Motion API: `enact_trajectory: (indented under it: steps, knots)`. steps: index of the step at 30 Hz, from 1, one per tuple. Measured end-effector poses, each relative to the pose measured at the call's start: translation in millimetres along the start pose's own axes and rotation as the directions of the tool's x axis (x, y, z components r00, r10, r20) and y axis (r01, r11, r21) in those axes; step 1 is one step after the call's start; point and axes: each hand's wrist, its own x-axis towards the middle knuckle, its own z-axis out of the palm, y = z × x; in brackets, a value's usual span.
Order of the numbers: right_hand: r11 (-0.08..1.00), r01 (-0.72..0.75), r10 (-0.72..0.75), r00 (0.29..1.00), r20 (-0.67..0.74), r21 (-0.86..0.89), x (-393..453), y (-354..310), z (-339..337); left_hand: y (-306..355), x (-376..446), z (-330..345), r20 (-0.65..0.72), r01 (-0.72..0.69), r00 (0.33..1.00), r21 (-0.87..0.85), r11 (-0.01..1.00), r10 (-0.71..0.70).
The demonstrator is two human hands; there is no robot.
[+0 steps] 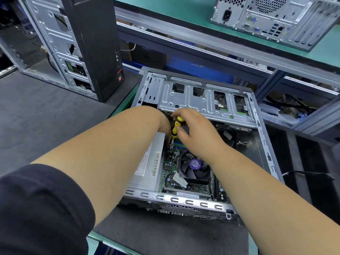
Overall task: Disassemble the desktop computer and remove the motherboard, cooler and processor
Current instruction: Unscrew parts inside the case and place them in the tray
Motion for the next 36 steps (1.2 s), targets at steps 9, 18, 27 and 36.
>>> enact_trajectory:
  steps: [9, 18, 27, 36]
  knots:
    - [1.0, 0.019, -0.02, 0.998, -0.059, -0.011, 0.7, -0.6, -0.5, -7.1, -4.1, -3.3, -0.077, 0.013, 0.997, 0.038, 0.999, -0.01]
    - [1.0, 0.016, -0.016, 1.0, -0.005, -0.017, 0.3, 0.7, -0.1, -4.3, 2.7, -0.9, 0.048, 0.011, 0.999, -0.011, 1.0, -0.011]
    - [0.993, -0.012, 0.018, 0.999, 0.042, -0.119, -0.9, 6.3, 6.4, -0.4, 2.9, -1.2, 0.018, -0.006, 1.0, 0.089, 0.996, 0.005]
    - [0.996, 0.002, 0.003, 0.999, 0.049, -0.087, -0.1, 7.8, 6.3, -2.9, 13.3, 1.1, 0.003, 0.012, 1.0, 0.063, 0.998, -0.012]
